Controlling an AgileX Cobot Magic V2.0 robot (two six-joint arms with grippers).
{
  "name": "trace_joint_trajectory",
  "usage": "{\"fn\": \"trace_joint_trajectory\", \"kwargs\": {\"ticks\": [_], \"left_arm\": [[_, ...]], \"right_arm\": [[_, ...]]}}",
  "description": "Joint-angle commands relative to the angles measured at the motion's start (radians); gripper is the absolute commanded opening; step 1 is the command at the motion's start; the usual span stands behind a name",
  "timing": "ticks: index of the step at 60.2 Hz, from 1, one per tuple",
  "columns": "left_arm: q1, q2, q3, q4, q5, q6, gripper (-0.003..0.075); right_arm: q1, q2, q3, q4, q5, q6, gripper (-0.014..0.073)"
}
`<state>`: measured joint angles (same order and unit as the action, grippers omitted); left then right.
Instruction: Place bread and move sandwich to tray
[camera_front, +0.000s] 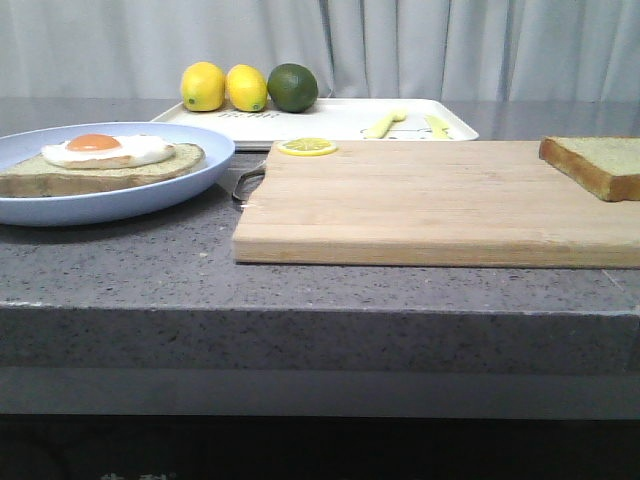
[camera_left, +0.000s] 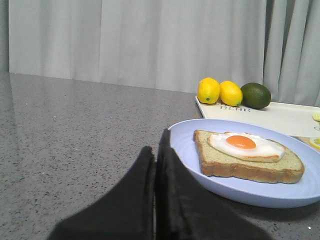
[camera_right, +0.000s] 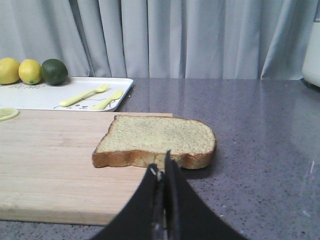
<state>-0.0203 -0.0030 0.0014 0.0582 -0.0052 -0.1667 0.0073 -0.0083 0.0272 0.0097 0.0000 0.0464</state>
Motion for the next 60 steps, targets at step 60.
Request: {"fn": "trace_joint_trajectory", "kwargs": {"ticks": [60], "left_arm": [[-0.006,-0.009,-0.279,-0.001,0.016,-0.006,-0.0018]], "right_arm": [[-0.005,0.008,-0.315,-0.036,0.133,-0.001,-0.0067]]}}
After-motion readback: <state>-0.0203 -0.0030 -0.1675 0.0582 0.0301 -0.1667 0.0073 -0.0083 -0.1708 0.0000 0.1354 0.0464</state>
